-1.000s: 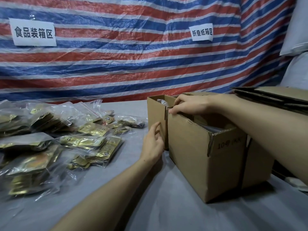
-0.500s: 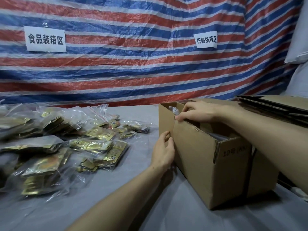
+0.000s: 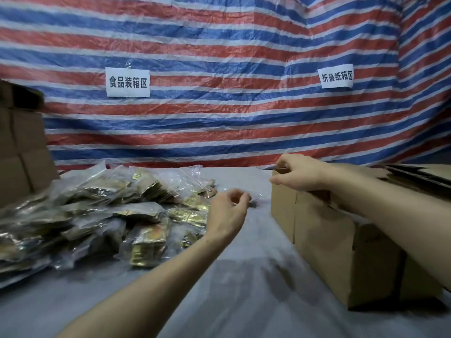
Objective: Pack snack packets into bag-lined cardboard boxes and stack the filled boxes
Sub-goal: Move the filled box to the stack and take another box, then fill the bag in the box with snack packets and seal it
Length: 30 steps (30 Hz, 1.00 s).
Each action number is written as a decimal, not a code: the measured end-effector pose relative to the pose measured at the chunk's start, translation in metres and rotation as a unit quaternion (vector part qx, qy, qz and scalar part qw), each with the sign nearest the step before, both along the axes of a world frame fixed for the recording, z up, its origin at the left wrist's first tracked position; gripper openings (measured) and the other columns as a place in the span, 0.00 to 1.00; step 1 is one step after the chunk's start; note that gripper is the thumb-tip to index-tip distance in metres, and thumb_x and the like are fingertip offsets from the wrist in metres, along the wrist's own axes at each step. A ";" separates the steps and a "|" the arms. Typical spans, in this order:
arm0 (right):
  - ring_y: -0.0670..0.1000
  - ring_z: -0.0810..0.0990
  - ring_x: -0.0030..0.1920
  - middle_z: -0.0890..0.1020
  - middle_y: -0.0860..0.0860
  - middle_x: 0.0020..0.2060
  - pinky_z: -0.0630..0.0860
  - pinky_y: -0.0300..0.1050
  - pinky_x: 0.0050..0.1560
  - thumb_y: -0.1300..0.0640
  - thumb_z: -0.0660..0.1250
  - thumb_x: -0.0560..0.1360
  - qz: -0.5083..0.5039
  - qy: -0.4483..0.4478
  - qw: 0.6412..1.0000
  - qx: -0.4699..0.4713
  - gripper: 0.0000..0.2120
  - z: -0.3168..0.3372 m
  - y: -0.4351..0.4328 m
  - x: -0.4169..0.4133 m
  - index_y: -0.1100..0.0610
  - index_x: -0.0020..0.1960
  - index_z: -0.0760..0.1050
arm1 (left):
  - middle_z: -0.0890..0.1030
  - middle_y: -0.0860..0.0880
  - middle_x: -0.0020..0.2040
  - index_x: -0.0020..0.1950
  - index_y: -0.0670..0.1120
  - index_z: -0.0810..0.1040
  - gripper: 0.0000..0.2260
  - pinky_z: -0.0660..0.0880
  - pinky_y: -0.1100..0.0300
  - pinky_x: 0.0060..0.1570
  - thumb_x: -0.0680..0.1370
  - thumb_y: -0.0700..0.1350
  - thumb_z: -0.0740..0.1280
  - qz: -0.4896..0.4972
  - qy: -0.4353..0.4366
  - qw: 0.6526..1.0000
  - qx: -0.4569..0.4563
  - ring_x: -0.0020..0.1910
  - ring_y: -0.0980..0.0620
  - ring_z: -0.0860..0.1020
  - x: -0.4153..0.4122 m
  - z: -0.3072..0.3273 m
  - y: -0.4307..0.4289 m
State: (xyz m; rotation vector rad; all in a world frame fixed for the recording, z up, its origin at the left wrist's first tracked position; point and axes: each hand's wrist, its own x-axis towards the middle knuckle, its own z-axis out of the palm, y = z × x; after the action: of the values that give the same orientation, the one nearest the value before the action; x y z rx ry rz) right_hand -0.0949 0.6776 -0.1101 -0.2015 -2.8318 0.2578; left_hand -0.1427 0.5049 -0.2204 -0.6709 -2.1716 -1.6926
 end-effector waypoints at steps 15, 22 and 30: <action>0.45 0.81 0.45 0.83 0.43 0.40 0.80 0.53 0.52 0.56 0.72 0.72 0.276 0.056 0.957 -0.068 0.05 0.007 -0.293 0.046 0.48 0.40 0.80 | 0.80 0.56 0.38 0.48 0.51 0.81 0.05 0.73 0.58 0.37 0.81 0.48 0.67 0.209 0.113 0.943 -0.235 0.35 0.58 0.76 0.106 0.055 -0.353; 0.42 0.82 0.42 0.84 0.43 0.38 0.82 0.50 0.49 0.53 0.72 0.74 0.337 0.041 0.940 -0.035 0.05 0.000 -0.362 0.054 0.47 0.39 0.80 | 0.74 0.49 0.64 0.65 0.49 0.74 0.15 0.79 0.48 0.51 0.79 0.46 0.64 0.380 0.069 0.825 -0.412 0.57 0.44 0.78 0.110 0.052 -0.475; 0.41 0.82 0.44 0.84 0.43 0.40 0.83 0.47 0.49 0.51 0.71 0.76 0.359 0.020 0.933 -0.017 0.06 0.001 -0.369 0.061 0.47 0.40 0.80 | 0.72 0.48 0.73 0.74 0.48 0.70 0.22 0.75 0.48 0.61 0.81 0.51 0.67 0.436 -0.061 0.817 -0.374 0.66 0.45 0.77 0.083 0.037 -0.527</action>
State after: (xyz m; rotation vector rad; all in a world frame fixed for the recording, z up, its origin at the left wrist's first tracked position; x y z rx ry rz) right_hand -0.0334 0.3081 -0.1093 0.8385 -2.7379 0.4497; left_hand -0.0597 -0.0218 -0.1829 0.3194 -2.5885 -0.3991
